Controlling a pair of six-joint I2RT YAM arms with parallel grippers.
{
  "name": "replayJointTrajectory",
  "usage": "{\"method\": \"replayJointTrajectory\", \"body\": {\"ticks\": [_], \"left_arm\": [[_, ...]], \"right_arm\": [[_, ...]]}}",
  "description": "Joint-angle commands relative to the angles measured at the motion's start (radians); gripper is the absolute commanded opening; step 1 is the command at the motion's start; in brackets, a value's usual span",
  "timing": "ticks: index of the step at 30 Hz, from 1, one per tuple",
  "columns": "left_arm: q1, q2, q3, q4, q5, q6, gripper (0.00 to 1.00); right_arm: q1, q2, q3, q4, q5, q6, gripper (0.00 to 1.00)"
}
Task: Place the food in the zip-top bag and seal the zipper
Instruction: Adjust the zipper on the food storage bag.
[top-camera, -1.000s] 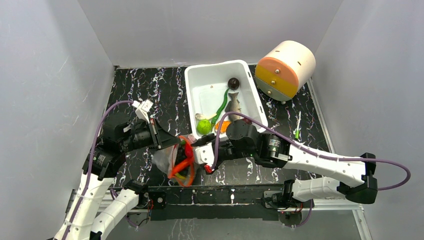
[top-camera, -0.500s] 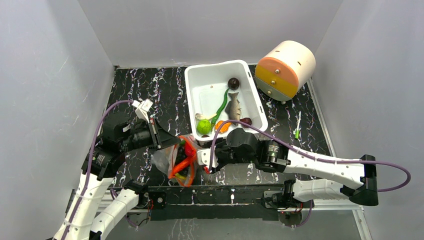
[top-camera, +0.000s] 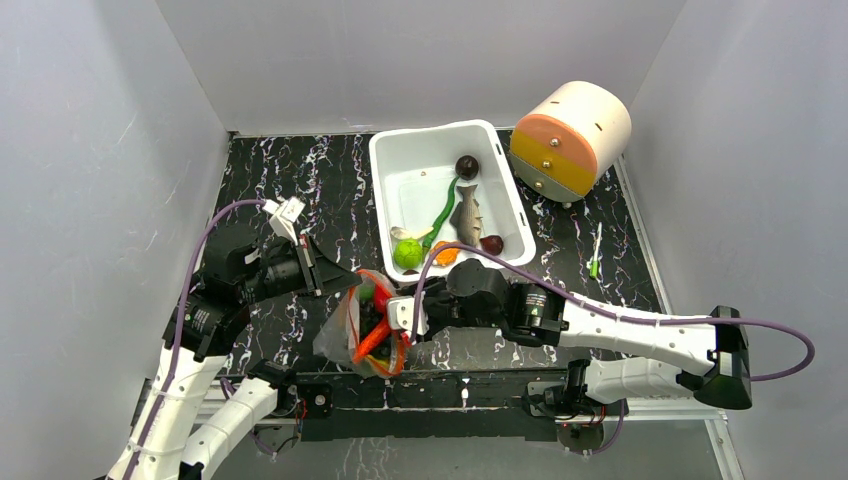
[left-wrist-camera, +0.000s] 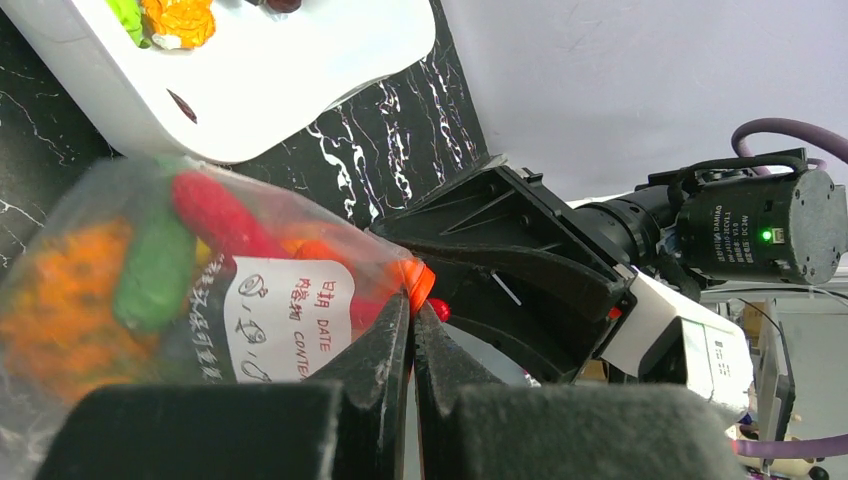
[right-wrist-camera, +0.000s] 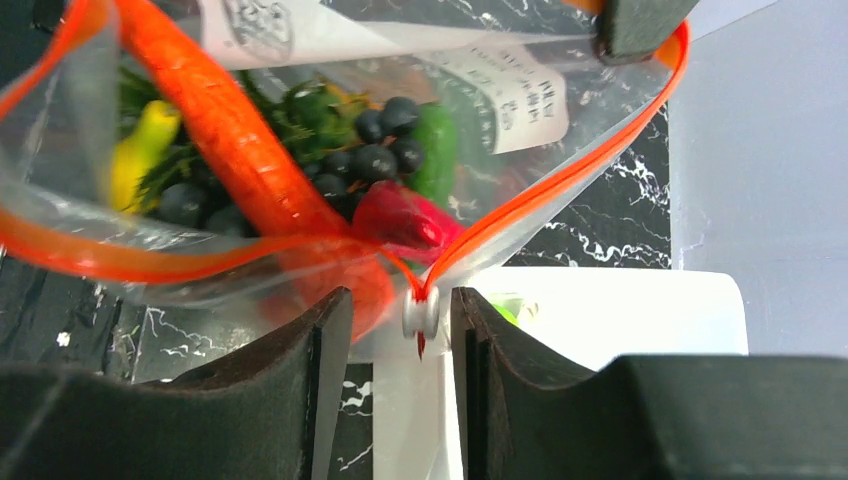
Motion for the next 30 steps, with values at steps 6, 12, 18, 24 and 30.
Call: {"method": "replayJointTrajectory", "body": {"ticks": [6,12,18,24,30], "left_arm": [[-0.002,-0.021,0.010,0.062,0.050,-0.025,0.00],[-0.002,-0.032,0.011,0.000,-0.021,0.049,0.00],[-0.003,0.024,0.100,-0.148,-0.164,0.210,0.07],[-0.002,0.121,0.175,-0.196,-0.203,0.313,0.08],[-0.002,0.154,0.229,-0.244,-0.231,0.436,0.24]], "right_arm": [[0.000,-0.006,-0.018,0.151,0.004,0.029,0.06],[0.000,-0.044,-0.020,0.136,-0.015,0.081,0.00],[0.000,-0.042,0.063,0.134,-0.048,0.349,0.00],[0.000,-0.050,0.115,0.099,0.024,0.578,0.00],[0.000,-0.056,0.090,0.109,0.021,0.647,0.00]]}}
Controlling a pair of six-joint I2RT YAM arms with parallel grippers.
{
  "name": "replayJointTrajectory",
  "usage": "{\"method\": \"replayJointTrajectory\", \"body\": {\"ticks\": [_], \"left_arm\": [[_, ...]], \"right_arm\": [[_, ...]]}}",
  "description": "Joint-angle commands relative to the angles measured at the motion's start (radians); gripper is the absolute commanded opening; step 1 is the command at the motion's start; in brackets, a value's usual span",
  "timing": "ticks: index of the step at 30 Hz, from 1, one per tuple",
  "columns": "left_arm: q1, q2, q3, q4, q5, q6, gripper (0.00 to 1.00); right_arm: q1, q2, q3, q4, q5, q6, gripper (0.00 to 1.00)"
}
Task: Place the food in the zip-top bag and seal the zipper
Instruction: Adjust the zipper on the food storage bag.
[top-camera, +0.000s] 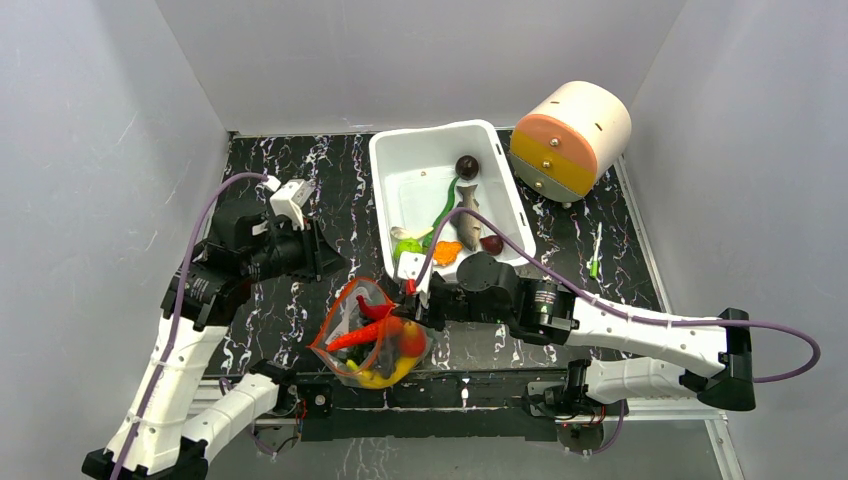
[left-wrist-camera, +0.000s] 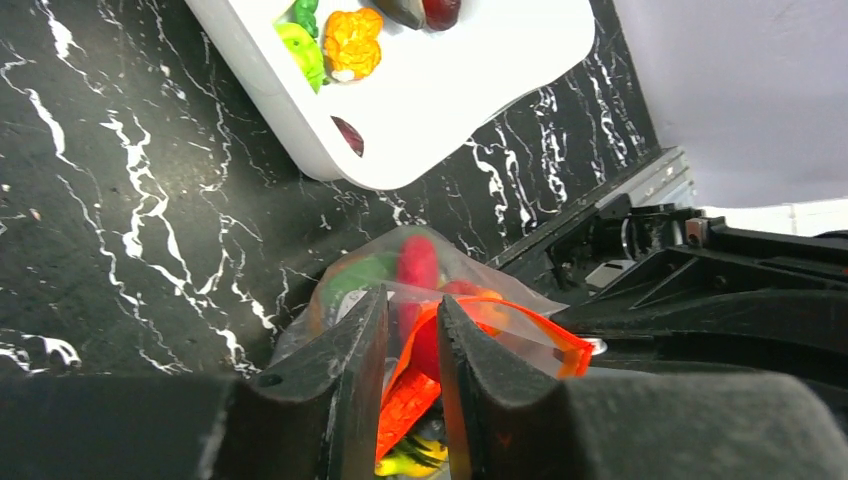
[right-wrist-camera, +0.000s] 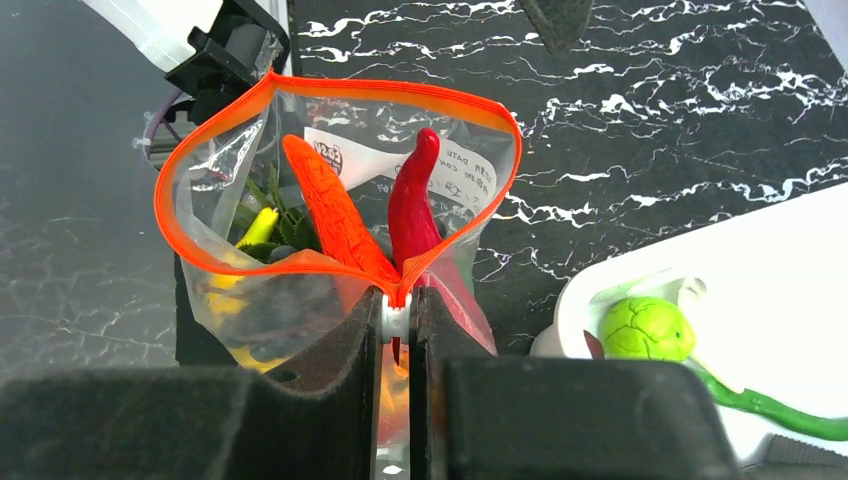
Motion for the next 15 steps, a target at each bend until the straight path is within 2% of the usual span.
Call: {"method": "replayJointTrajectory", "body": {"ticks": [1,5,10,15], "left_arm": [[-0.002,-0.010,0.038,-0.041,-0.015,0.114,0.25],[-0.002,-0.035,-0.005,-0.003,0.059,0.087,0.34],[-0.002,-0.076,-0.075,0.017,0.148,0.079,0.51],[-0.002,-0.091,-0.113,0.021,0.201,0.097,0.57]], "right_arm": [[0.000,-0.029,0.024,0.073,0.025,0.091,0.00],[-0.001,-0.002,0.014,0.055,0.072,0.076,0.00],[0.000,0.013,0.035,0.060,0.097,0.116,0.00],[0.000,0.000,0.023,0.074,0.118,0.138,0.00]]}}
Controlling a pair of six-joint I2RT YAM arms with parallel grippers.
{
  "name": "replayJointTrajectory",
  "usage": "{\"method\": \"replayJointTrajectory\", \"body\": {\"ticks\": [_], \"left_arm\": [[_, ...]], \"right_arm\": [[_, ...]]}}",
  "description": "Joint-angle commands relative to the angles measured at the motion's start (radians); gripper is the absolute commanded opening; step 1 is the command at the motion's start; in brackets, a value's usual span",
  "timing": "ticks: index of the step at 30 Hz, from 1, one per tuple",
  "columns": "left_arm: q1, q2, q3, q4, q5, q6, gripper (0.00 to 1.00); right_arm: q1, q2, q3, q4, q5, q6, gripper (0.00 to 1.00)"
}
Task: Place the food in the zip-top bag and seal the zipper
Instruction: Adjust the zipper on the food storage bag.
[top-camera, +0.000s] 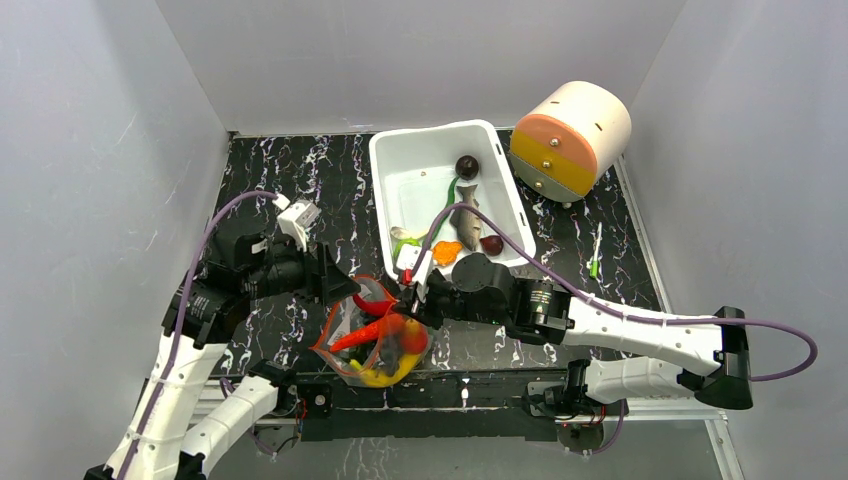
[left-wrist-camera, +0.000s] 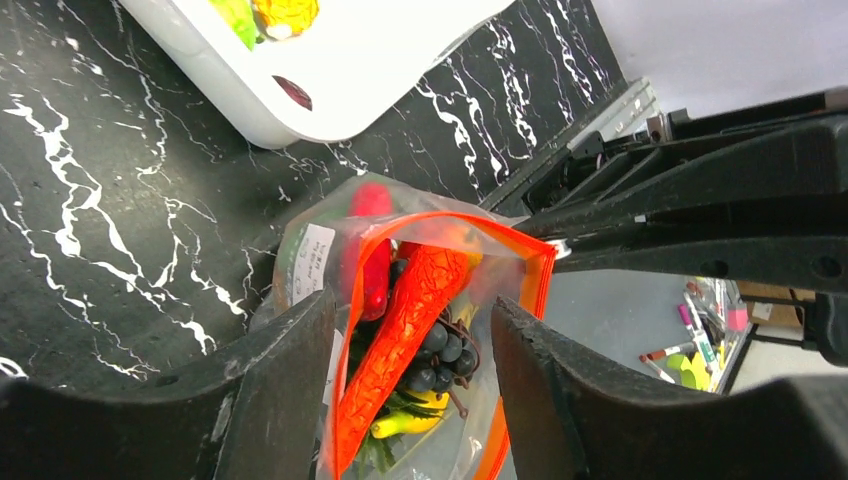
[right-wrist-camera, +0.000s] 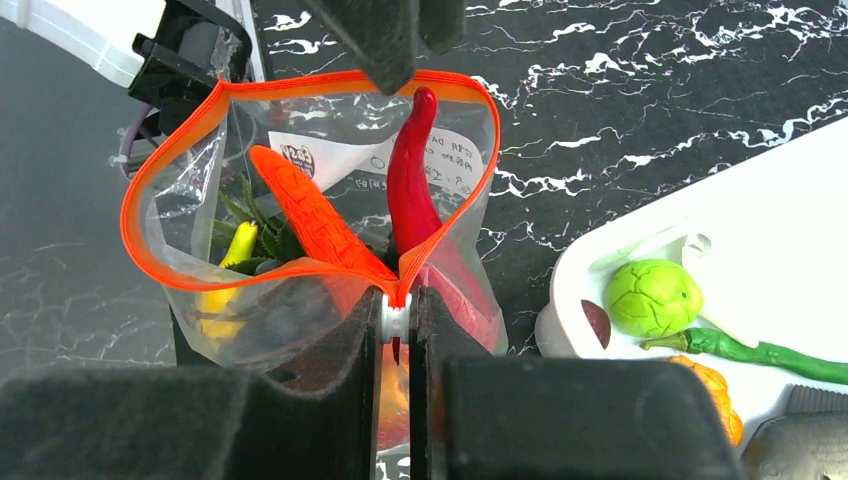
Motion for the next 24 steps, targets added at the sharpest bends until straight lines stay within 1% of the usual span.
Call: {"method": "replayJointTrajectory", "body": {"ticks": [1,3,4,5,7,10,13,14,15,16,17,20,21,24], "left_arm": [[-0.003,-0.006,-0.023,0.004,0.084,0.029,0.57],[-0.003,-0.006,-0.028,-0.018,0.060,0.046,0.58],[-0.002,-0.010,-0.033,-0.025,0.024,0.047,0.58],[-0.002,-0.015,-0.047,-0.025,0.003,0.044,0.56],[-0.002,-0.011,-0.048,-0.053,0.003,0.049,0.50],[-0.002,-0.024,-0.045,-0.126,-0.044,0.088,0.42],[-0.003,-0.027,-0.090,-0.121,-0.010,0.113,0.32],[-0.003,-0.032,-0.114,-0.089,0.024,0.112,0.24],[-0.002,-0.035,-0.115,-0.068,0.044,0.112,0.10],[-0.002,-0.037,-0.099,-0.032,0.067,0.106,0.00],[-0.003,-0.023,-0.023,-0.006,0.063,0.074,0.00],[-0.003,0.027,0.135,-0.033,0.043,0.037,0.00],[-0.002,0.031,0.150,-0.034,0.029,0.032,0.00],[-0.002,0.023,0.131,-0.042,-0.027,0.044,0.00]], "right_arm": [[0.000,-0.025,0.017,0.093,0.047,0.039,0.00],[0.000,-0.039,0.008,0.101,0.055,0.042,0.00],[0.000,-0.044,0.005,0.103,0.057,0.045,0.00],[0.000,-0.053,0.001,0.104,0.063,0.047,0.00],[0.000,-0.075,-0.020,0.106,0.096,0.049,0.00],[0.000,-0.108,-0.066,0.143,0.118,0.065,0.00],[0.000,-0.107,-0.061,0.133,0.127,0.055,0.00],[0.000,-0.112,-0.064,0.149,0.124,0.058,0.00],[0.000,-0.115,-0.062,0.156,0.122,0.060,0.00],[0.000,-0.115,-0.051,0.151,0.132,0.053,0.00],[0.000,-0.118,-0.038,0.127,0.154,0.037,0.00],[-0.002,-0.117,-0.075,0.081,0.224,-0.019,0.00],[-0.009,-0.116,-0.086,0.061,0.238,-0.028,0.00],[-0.021,-0.137,-0.093,0.036,0.238,-0.031,0.00]]}}
